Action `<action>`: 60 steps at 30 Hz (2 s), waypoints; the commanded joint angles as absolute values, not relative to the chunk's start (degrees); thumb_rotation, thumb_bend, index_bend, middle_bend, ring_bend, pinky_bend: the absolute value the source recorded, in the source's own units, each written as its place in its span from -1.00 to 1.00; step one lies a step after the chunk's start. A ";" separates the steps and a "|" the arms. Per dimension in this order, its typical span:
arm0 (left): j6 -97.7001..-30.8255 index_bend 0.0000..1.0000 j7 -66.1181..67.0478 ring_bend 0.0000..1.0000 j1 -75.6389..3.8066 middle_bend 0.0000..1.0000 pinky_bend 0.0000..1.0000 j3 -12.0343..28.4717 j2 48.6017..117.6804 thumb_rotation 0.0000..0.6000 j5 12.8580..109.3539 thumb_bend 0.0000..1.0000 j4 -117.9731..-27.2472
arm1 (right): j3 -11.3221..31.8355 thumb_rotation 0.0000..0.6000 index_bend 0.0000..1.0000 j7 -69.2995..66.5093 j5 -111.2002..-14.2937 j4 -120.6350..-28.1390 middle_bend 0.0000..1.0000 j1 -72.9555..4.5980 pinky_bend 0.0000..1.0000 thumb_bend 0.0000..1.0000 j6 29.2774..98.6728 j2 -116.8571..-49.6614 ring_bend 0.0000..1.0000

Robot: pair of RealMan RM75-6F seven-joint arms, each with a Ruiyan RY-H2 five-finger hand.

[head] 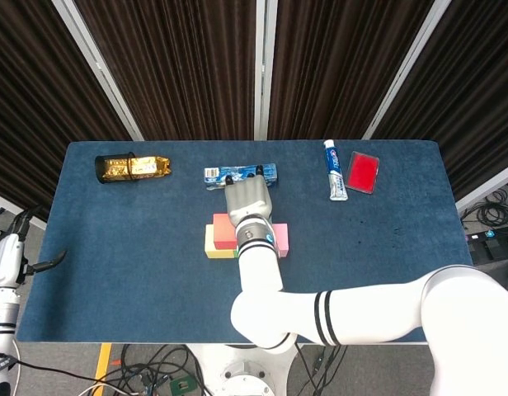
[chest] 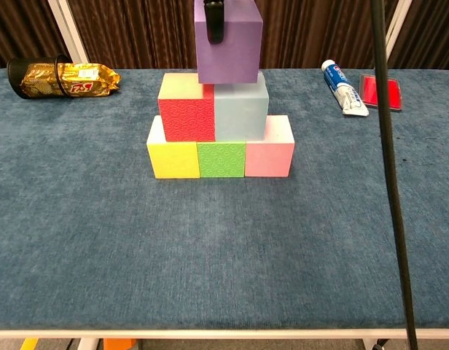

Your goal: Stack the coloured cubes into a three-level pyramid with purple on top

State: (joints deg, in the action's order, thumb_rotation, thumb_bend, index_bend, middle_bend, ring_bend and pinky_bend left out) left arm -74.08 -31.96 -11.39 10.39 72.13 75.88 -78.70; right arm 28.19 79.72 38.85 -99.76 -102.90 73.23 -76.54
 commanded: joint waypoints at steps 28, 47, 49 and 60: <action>-73.90 -0.81 -34.13 -1.00 -10.86 -0.82 -0.81 9.89 72.19 1.00 76.25 -0.56 -77.41 | 35.77 1.00 -1.00 86.03 34.84 -94.90 0.32 -100.09 -1.00 -0.79 77.85 -84.51 -0.68; -73.67 -0.81 -34.63 -1.00 -10.72 -0.82 -0.81 9.70 72.49 1.00 76.26 -0.56 -76.86 | 38.55 1.00 -1.00 88.79 33.35 -93.36 -0.01 -98.56 -1.00 -0.80 79.39 -87.09 -0.70; -73.60 -0.81 -34.65 -1.00 -10.74 -0.82 -0.81 9.69 72.54 1.00 76.25 -0.56 -76.79 | 38.82 1.00 -1.00 88.99 33.19 -93.30 -0.06 -98.46 -1.00 -0.80 79.51 -87.26 -0.72; -73.39 -0.81 -34.97 -1.00 -10.73 -0.82 -0.81 9.69 72.65 1.00 76.20 -0.56 -76.63 | 40.25 1.00 -1.00 89.35 32.09 -93.44 -0.58 -97.55 -1.00 -0.80 80.26 -87.86 -0.98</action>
State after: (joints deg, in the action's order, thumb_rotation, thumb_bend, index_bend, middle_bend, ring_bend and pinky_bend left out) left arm -73.44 -34.97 -10.70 9.67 72.64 76.21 -76.66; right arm 40.22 89.33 32.09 -93.41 -97.58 80.23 -87.85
